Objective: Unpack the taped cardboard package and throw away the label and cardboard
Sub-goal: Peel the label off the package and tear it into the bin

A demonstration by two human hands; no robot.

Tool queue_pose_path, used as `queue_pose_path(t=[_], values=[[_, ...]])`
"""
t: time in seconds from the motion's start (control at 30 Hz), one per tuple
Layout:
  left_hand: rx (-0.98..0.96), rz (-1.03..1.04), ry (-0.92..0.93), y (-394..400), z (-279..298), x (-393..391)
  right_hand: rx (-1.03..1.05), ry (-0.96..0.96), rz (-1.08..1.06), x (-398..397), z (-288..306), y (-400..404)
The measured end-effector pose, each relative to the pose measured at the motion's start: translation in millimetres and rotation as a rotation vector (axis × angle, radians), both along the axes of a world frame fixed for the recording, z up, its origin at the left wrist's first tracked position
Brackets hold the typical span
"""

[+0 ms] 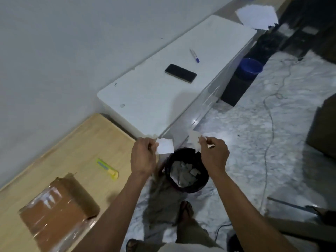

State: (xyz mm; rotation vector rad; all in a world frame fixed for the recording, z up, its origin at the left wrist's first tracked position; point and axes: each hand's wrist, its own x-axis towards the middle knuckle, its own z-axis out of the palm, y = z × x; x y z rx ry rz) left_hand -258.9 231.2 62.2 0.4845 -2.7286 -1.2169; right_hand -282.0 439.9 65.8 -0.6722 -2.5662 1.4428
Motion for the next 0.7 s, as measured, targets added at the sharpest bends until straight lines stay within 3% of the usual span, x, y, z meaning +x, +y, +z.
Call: queue_pose_path(t=[0.27, 0.57, 0.7], values=[[-0.06, -0.066, -0.248, 115, -87, -60, 0.018, -0.214, -0.086, -32, -92, 83], [-0.104, -0.024, -0.426, 156, -238, -98, 0.096, -0.452, -0.009, -76, -254, 99], [-0.129, -0.07, -0.494, 152, -274, -111, 0.096, -0.527, 0.047, -89, -287, 93]])
